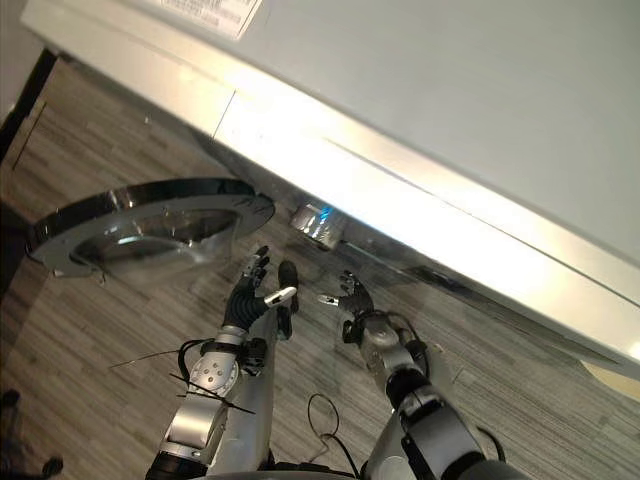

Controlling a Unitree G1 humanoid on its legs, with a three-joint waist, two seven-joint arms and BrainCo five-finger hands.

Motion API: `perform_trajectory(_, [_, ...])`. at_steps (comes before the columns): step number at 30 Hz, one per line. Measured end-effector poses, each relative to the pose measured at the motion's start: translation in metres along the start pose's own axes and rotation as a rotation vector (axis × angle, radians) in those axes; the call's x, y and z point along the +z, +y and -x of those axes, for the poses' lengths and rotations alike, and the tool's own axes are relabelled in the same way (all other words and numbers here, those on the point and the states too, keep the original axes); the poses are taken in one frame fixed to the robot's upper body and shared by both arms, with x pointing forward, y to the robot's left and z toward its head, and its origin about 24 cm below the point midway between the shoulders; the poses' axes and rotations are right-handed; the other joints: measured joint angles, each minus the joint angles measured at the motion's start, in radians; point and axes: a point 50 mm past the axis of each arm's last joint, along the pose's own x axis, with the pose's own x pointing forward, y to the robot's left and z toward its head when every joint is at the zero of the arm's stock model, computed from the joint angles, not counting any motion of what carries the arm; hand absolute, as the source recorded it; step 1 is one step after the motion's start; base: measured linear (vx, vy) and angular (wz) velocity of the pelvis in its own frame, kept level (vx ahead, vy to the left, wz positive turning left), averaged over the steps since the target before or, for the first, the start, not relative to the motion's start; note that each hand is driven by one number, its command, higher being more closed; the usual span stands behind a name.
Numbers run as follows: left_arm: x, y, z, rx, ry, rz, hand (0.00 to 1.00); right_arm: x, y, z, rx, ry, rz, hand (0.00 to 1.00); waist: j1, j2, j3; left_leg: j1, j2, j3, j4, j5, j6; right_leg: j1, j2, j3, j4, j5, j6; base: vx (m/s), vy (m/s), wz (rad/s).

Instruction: Pick up the laundry basket with both hands and put the clothes into the washing machine.

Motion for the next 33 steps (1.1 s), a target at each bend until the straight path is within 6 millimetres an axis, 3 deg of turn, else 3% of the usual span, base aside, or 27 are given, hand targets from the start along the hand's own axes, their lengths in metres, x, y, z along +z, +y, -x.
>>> perform_trajectory(4, [0.009, 0.004, 0.002, 0.028, -0.035, 0.058, 0.0, 0.018, -0.014, -0.008, -0.042, 0.003, 0.167, 0.0, 0.034, 0.005, 0.011, -0.089, -0.03, -0.027, 0.033, 0.0, 0.0, -0.058, -0.043, -0.024, 0.059, -0.024, 0.008, -0.04, 0.002, 0.35])
perform_trajectory(6, [0.02, 0.005, 0.002, 0.038, -0.079, 0.098, 0.0, 0.025, -0.027, -0.011, -0.08, 0.018, 0.239, 0.0, 0.038, 0.007, 0.018, -0.142, -0.063, -0.035, 0.041, 0.008, 0.003, -0.083, -0.09, -0.049, 0.1, -0.046, 0.013, -0.04, -0.01, 0.62])
perform_trajectory(12, [0.032, 0.007, 0.003, 0.066, -0.13, 0.149, 0.0, 0.044, -0.065, -0.01, -0.22, 0.014, 0.25, 0.0, 0.062, 0.015, 0.023, -0.234, -0.153, -0.079, 0.035, 0.043, 0.01, -0.103, -0.181, -0.127, 0.16, -0.066, 0.019, 0.0, -0.007, 0.62])
perform_trajectory(16, [0.04, 0.011, 0.009, 0.094, -0.164, 0.197, 0.0, 0.082, -0.089, -0.011, -0.321, -0.055, 0.236, 0.0, 0.077, 0.017, 0.024, -0.268, -0.192, -0.084, 0.01, 0.057, 0.013, -0.121, -0.209, -0.146, 0.165, -0.07, 0.025, 0.05, 0.02, 0.32])
perform_trajectory(20, [0.049, 0.014, 0.012, 0.128, -0.218, 0.252, 0.0, 0.138, -0.119, -0.004, -0.449, -0.183, 0.189, 0.0, 0.091, 0.033, 0.03, -0.302, -0.223, -0.088, -0.042, 0.095, 0.018, -0.14, -0.242, -0.181, 0.178, -0.07, 0.026, 0.04, 0.031, 0.38])
perform_trajectory(23, [0.05, 0.015, 0.012, 0.156, -0.219, 0.285, 0.0, 0.159, -0.127, -0.001, -0.494, -0.233, 0.145, 0.0, 0.099, 0.035, 0.03, -0.319, -0.246, -0.089, -0.076, 0.127, 0.022, -0.168, -0.261, -0.179, 0.189, -0.07, 0.026, 0.05, 0.031, 0.35])
perform_trajectory(27, [0.058, 0.007, 0.014, 0.13, -0.243, 0.318, 0.0, 0.159, -0.134, 0.001, -0.561, -0.206, 0.125, 0.0, 0.118, 0.042, 0.03, -0.321, -0.248, -0.095, -0.088, 0.139, 0.028, -0.168, -0.261, -0.177, 0.186, -0.07, 0.026, 0.04, 0.039, 0.09])
perform_trajectory(30, [0.065, 0.005, 0.015, 0.122, -0.269, 0.331, 0.0, 0.155, -0.13, -0.001, -0.607, -0.186, 0.057, 0.0, 0.116, 0.045, 0.028, -0.317, -0.245, -0.09, -0.107, 0.138, 0.03, -0.167, -0.259, -0.179, 0.18, -0.07, 0.027, 0.0, 0.046, 0.0])
perform_trajectory(33, [0.063, 0.005, 0.015, 0.17, -0.244, 0.315, 0.0, 0.136, -0.12, -0.005, -0.668, -0.142, -0.104, 0.0, 0.116, 0.045, 0.028, -0.3, -0.227, -0.071, -0.117, 0.139, 0.03, -0.148, -0.249, -0.184, 0.165, -0.07, 0.027, 0.0, 0.047, -0.07])
